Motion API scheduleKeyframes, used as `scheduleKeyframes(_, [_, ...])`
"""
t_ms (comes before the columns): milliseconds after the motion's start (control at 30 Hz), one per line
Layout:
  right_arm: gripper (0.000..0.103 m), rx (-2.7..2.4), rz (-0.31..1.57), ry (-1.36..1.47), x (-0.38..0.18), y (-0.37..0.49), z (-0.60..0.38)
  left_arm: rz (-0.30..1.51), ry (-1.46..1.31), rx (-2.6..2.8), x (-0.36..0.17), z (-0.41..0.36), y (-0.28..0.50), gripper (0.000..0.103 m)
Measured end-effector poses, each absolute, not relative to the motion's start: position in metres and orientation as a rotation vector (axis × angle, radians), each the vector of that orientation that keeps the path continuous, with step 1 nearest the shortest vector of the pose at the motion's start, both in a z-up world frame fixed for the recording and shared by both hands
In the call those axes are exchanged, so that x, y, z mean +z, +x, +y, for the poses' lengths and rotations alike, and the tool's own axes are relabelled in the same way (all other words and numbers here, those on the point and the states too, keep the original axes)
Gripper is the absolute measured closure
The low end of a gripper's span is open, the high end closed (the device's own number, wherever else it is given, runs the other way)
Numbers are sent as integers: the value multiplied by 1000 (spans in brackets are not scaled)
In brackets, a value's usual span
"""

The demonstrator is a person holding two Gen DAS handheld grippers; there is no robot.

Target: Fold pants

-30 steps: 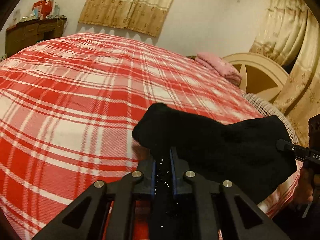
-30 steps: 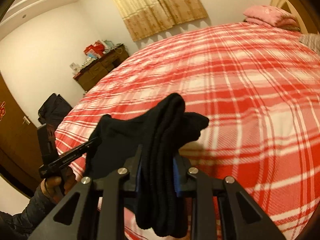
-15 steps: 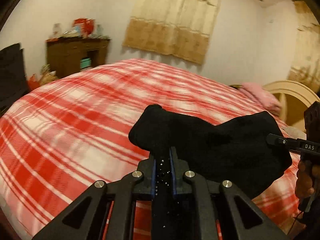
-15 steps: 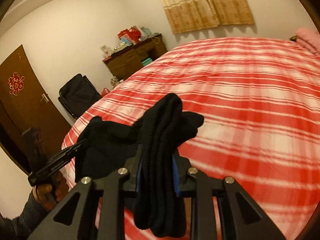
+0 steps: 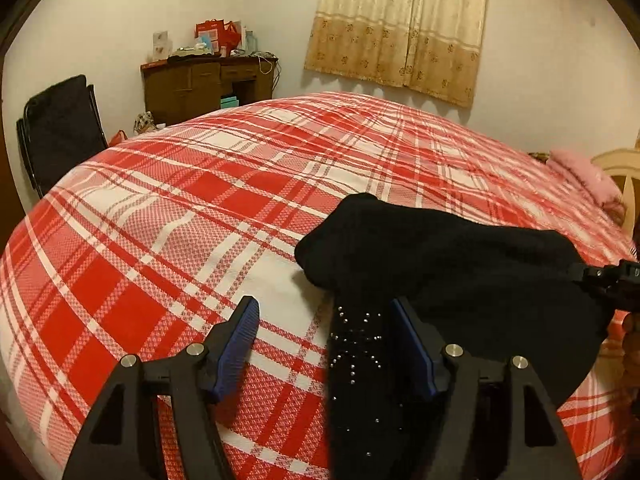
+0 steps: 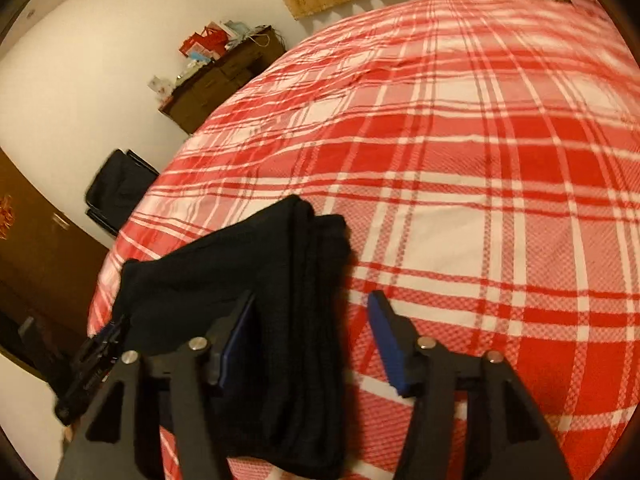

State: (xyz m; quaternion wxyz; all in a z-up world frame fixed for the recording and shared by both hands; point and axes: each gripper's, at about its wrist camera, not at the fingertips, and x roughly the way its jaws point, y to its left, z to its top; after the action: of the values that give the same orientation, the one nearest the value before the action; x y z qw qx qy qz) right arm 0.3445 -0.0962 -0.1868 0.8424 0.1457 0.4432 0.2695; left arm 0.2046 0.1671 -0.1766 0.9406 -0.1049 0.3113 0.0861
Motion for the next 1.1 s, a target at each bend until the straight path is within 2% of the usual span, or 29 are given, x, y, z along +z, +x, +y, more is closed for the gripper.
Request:
scheduleKeyframes(333, [44,544,928,279,-184,340,-94,649,-134,255,-169,157,195,30])
scheduleKeyframes(433, [41,524,921,261,-182,340,-92,655,-152,254,-168,160,190,30])
scheduleKeyframes(500, [33,493,905,236,-179,336,-93,659,-153,251,-169,161,190,30])
scheduleKeyframes(700, [30,475,909,227,-183,337,-98,661,-169,247,-174,162,187,28])
scheduleKeyframes(933, [29,402,878,190,-170,320,-108,671,-136,290,-163,156,165,28])
scheduleKeyframes(1100, [25,349,843,202,-163,299,-132,659,-139,307,-152,152,148,28])
